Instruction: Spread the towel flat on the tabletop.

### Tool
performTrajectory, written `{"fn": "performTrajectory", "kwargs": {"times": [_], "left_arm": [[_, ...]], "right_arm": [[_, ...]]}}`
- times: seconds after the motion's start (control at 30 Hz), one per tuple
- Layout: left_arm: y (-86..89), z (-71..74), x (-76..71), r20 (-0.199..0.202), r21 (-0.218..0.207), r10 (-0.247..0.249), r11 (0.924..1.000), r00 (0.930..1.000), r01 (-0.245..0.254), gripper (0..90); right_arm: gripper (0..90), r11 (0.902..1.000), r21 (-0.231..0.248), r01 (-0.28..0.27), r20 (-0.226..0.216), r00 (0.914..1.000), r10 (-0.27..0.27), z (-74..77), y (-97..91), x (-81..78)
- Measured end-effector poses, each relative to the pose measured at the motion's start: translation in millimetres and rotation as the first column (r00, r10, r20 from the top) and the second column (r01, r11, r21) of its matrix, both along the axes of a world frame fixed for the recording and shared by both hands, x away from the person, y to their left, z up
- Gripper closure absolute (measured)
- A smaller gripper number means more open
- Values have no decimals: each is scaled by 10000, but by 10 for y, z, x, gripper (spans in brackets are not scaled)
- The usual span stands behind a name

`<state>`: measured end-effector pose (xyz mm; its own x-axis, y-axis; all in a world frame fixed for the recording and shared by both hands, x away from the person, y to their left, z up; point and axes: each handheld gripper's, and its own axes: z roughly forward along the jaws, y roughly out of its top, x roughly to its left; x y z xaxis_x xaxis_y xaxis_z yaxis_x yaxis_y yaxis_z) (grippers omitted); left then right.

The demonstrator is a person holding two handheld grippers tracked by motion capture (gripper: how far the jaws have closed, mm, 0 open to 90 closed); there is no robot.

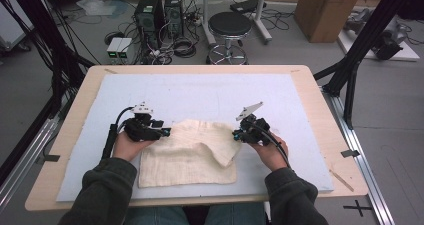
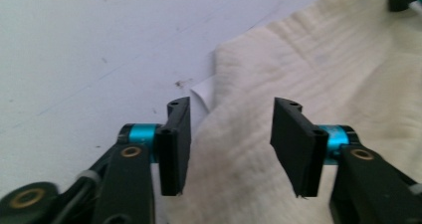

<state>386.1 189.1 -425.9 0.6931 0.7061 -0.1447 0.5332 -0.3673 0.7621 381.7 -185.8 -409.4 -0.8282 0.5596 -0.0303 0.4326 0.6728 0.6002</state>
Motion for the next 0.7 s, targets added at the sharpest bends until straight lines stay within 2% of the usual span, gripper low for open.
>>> {"fn": "performTrajectory", "kwargs": {"times": [0.03,0.07,0.13,0.2,0.27,0.3,0.33,0.4,0.47,0.5,0.57,0.63,0.7], "left_arm": [[-3,-11,13,-44,19,13,10000,10000,-12,498],[0,-19,19,-52,73,-63,10000,10000,63,562],[-15,-1,-22,-16,226,-491,9985,9988,491,775],[-66,59,-115,268,420,-823,9958,9962,811,852],[-125,120,-230,495,487,-1255,9912,9909,1231,857],[-154,136,-280,486,610,-1495,9873,9876,1465,863],[-181,141,-317,371,833,-1657,9832,9855,1622,865],[-223,126,-378,103,959,-1931,9768,9811,1913,868],[-257,112,-428,73,1080,-2231,9693,9748,2210,868],[-284,85,-457,-58,946,-2379,9668,9713,2373,867],[-318,25,-472,-490,972,-2618,9592,9639,2655,859],[-332,-37,-461,-853,897,-2690,9569,9594,2762,808],[-306,-45,-435,-1030,479,-2660,9611,9584,2719,777]], "right_arm": [[864,10000,54,23,-17,10000,-23,-6,3,9],[863,10000,79,56,-31,10000,-56,-8,5,15],[864,9999,119,41,-28,10000,-40,-14,-5,41],[863,9998,186,60,-64,10000,-59,-18,-21,52],[863,9997,248,80,-42,10000,-79,-14,-41,57],[864,9996,257,112,-86,9999,-110,-8,-51,48],[864,9996,258,112,-55,9999,-111,-3,-62,45],[862,9997,198,149,-41,9999,-148,1,-81,33],[860,9997,205,139,36,9999,-140,1,-100,22],[860,9997,164,171,23,9999,-171,4,-105,14],[859,9998,103,147,52,9999,-147,3,-115,4],[857,9998,88,164,50,9999,-164,0,-116,0],[856,9997,127,192,64,9998,-193,1,-116,-4]]}}
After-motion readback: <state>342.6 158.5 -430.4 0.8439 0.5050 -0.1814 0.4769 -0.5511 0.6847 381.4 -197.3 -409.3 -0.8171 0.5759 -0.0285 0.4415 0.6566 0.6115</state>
